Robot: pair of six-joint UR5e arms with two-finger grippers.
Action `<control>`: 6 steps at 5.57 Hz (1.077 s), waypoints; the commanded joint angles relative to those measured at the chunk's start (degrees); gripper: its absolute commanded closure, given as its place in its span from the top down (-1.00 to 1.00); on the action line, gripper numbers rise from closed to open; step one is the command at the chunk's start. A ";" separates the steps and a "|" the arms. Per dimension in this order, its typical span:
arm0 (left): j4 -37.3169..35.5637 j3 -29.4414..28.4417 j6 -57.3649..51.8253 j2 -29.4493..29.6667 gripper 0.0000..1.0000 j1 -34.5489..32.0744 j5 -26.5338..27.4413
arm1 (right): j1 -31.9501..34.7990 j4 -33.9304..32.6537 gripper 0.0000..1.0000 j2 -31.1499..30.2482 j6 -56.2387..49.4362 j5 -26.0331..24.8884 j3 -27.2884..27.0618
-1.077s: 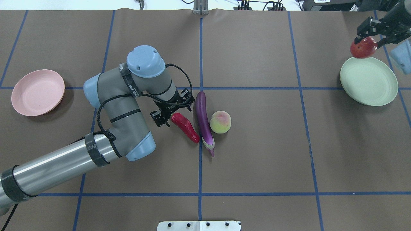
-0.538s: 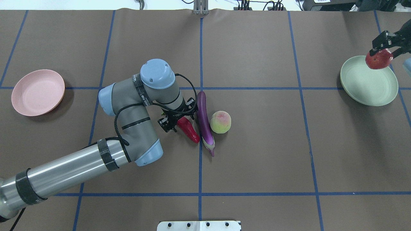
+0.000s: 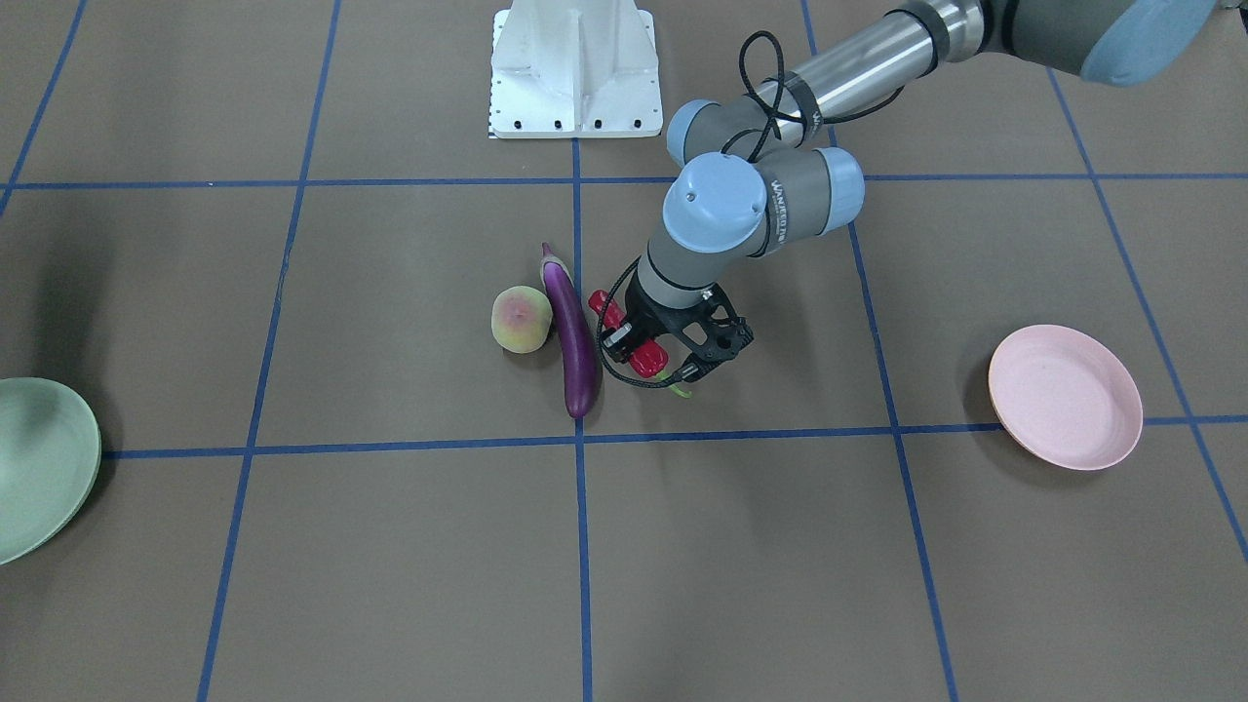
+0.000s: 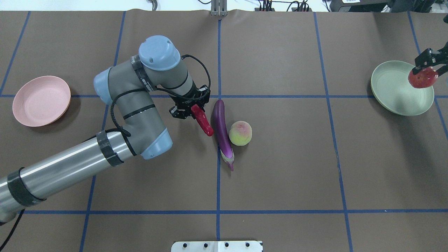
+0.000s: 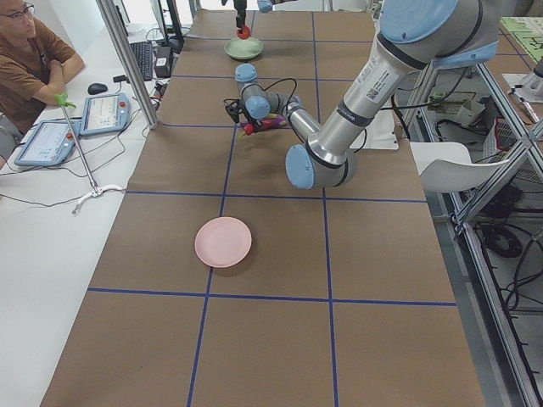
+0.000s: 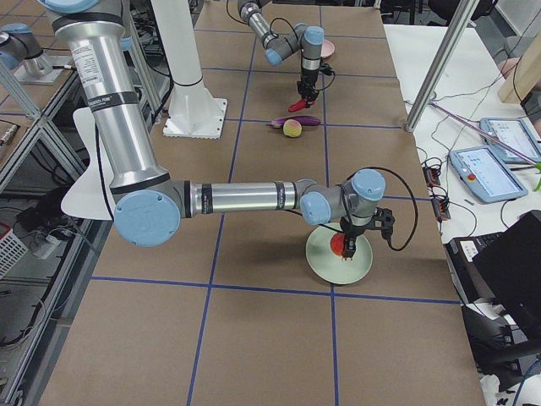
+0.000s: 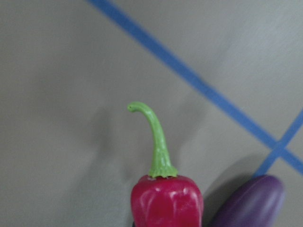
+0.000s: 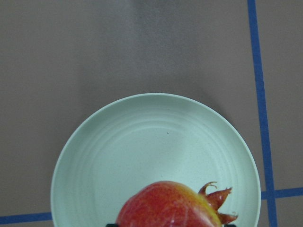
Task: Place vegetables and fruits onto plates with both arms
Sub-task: 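Lift pepper onto pink plate with left gripper while right releases pomegranate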
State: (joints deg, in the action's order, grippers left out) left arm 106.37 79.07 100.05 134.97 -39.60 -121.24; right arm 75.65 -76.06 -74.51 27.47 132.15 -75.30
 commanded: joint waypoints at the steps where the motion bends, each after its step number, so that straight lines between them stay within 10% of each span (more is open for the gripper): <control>1: -0.37 4.83 -14.09 -8.17 -1.00 -10.08 -5.38 | -0.67 0.38 1.00 -0.63 -0.04 0.73 -0.01; 3: -0.37 5.05 -44.62 -22.31 -1.00 -22.31 -9.01 | -3.47 0.38 1.00 -0.64 7.80 7.37 -8.42; 6: -0.37 -9.35 -60.84 -23.61 -1.00 -28.16 -8.75 | -17.40 0.38 1.00 0.24 36.60 1.40 -25.81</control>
State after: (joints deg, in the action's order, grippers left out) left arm 105.98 72.94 41.66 111.41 -67.12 -130.01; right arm 63.25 -75.67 -74.58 55.22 136.71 -95.72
